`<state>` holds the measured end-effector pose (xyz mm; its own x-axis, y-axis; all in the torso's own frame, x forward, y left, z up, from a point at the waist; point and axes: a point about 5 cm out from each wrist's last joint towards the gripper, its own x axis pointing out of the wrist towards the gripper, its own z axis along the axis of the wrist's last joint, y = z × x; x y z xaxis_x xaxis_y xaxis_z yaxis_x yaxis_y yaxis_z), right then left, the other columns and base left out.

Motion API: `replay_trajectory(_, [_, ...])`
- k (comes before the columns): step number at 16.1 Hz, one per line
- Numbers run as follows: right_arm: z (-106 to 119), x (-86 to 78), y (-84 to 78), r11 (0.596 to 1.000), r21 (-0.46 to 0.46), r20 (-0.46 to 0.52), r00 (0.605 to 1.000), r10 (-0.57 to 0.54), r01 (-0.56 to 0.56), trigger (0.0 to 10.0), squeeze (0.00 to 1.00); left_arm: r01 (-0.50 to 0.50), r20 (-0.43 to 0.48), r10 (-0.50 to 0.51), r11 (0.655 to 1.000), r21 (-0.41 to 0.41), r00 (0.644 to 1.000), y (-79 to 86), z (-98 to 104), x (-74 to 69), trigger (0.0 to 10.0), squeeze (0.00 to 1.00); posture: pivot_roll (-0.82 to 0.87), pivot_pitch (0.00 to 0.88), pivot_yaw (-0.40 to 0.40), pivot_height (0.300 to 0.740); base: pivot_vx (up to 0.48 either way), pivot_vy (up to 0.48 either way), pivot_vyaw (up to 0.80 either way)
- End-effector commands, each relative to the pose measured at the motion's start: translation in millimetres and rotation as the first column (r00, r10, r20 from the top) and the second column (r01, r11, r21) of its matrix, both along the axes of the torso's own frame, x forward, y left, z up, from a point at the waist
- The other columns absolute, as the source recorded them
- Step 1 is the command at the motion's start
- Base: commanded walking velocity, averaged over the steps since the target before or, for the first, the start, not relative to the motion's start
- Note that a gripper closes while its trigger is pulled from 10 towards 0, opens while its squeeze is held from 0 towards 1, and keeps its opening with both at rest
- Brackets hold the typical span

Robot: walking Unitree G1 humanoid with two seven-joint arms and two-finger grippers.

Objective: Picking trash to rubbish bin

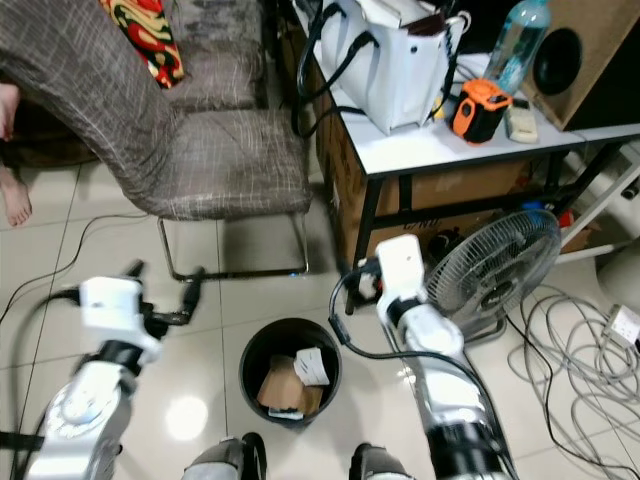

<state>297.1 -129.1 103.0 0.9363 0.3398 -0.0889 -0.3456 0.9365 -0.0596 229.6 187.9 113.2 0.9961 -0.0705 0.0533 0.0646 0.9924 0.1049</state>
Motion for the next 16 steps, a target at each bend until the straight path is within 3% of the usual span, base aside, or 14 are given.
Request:
replay_trajectory(1, [2.3,-4.7,-0.4,1.000,0.005,0.007,1.000,0.005,-0.005,10.0,0.00,-0.019,0.010,0.019,1.000,0.010,1.000,0.9,3.6,-4.1,10.0,0.00,-0.06,0.134,0.009,0.740,0.000,0.000,0.00])
replay_trajectory(3, [4.5,-14.1,4.7,0.999,0.021,-0.011,1.000,0.027,-0.027,10.0,0.00,-0.030,-0.011,0.030,0.999,0.014,0.999,1.3,1.4,-8.5,10.0,0.00,-0.06,0.129,0.005,0.740,0.000,0.000,0.80])
replay_trajectory(7, [6.1,-16.4,3.9,0.999,0.020,-0.030,0.999,0.030,-0.029,10.0,0.00,-0.014,-0.007,0.014,1.000,-0.001,1.000,-7.3,6.8,-5.0,10.0,0.00,-0.06,0.119,0.000,0.740,0.000,0.000,0.80])
replay_trajectory(16, [1.3,-20.1,7.5,0.999,0.023,-0.061,0.997,0.048,-0.047,10.0,0.00,0.005,-0.037,-0.004,1.000,0.012,0.999,-8.5,4.1,-3.4,10.0,0.00,-0.05,0.120,0.004,0.740,0.000,0.000,0.80])
